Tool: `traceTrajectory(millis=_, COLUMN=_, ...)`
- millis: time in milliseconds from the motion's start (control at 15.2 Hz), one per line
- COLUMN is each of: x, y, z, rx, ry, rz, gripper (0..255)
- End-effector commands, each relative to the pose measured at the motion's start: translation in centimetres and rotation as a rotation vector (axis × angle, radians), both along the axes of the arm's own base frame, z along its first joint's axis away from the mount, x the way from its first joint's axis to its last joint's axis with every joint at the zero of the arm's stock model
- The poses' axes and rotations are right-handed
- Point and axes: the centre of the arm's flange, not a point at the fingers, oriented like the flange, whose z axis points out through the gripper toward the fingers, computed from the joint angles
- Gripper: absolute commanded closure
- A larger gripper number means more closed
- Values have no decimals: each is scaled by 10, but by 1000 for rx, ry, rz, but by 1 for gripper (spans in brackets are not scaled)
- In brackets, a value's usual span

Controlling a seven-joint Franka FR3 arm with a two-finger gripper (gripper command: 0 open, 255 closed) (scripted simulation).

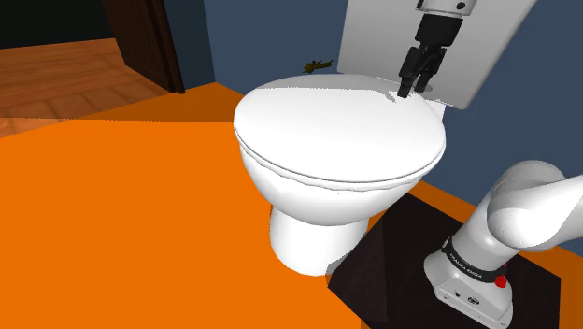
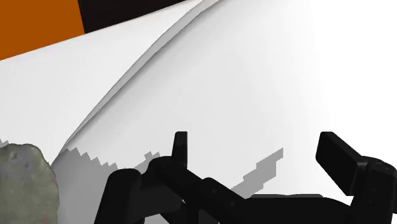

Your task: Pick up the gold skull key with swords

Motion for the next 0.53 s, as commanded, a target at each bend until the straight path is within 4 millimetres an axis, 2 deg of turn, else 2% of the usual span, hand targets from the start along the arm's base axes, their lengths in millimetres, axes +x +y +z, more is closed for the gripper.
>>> traceTrajectory(millis=0, x=0, y=0, z=0, rx=0, ry=0, rz=0, gripper=0)
traceTrajectory(millis=462, x=83, y=30, z=6, rx=2, ry=12, rz=-363, gripper=0)
